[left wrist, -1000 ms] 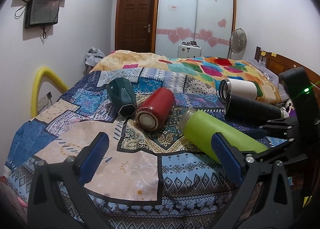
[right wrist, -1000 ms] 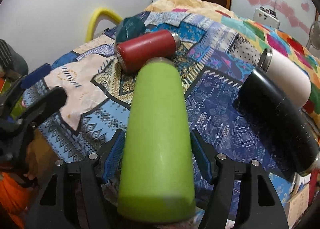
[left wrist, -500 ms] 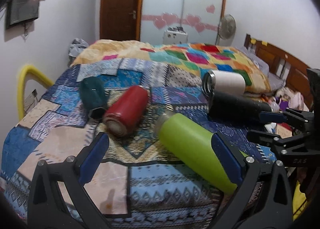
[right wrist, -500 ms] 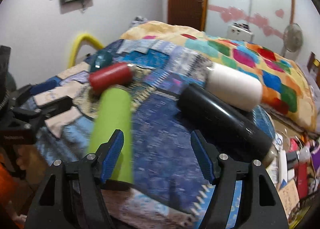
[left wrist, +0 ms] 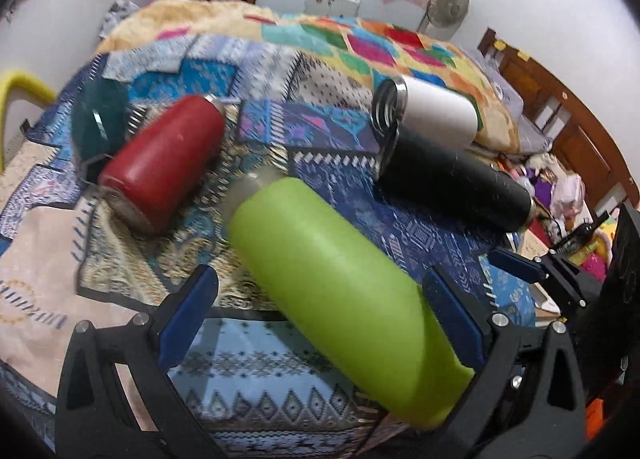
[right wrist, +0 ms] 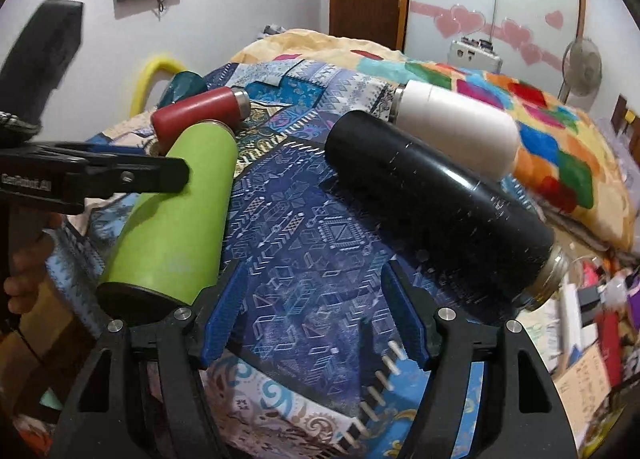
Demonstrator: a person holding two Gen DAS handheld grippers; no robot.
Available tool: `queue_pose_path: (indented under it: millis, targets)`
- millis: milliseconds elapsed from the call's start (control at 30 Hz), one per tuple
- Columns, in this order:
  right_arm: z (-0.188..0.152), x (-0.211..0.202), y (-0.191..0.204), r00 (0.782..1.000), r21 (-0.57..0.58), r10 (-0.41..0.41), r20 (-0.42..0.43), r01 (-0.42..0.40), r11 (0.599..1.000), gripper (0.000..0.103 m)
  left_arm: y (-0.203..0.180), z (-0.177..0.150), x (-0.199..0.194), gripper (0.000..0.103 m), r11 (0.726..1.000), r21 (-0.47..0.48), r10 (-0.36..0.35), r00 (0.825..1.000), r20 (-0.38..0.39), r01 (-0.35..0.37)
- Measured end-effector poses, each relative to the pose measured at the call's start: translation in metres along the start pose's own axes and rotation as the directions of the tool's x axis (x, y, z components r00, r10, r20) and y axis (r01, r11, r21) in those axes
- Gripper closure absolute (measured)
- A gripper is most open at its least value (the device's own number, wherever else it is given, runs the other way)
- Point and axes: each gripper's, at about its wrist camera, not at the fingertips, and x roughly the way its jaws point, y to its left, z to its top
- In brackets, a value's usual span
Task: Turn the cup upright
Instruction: 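Lift and rotate the lime-green bottle upright with the right gripper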
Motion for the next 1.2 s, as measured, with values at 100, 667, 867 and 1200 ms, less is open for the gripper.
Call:
queue_pose_path:
  millis: [100, 667, 867, 1200]
  targets:
    - [-0.003, 0.001, 0.003, 0.999, 0.02, 0.04, 0.004, -0.04, 0.999, 0.037, -0.01, 0.0, 0.01, 0.0, 0.998, 0.053, 0.038, 0.999, -0.026, -0.037]
    - [-0.014, -0.018, -0.007, 0.997, 0.079, 0.039, 0.074, -0.044, 0.996, 0.037, -0.038, 0.015, 0.027, 0.021, 0.96, 0.259, 0.13, 0.988, -0.081, -0.105]
    - [-0.013, -0.036, -0.024, 0.988, 0.137, -0.003, 0.156, -0.018, 0.99, 0.037, -0.051, 0.019, 0.036, 0.019, 0.936, 0.327, 0.18, 0.977, -0.115, -0.134]
    - [-0.011, -0.034, -0.038, 0.982, 0.202, 0.001, 0.19, -0.041, 0.979, 0.037, -0.044, 0.036, 0.068, 0.024, 0.96, 0.27, 0.15, 0.953, -0.264, -0.076]
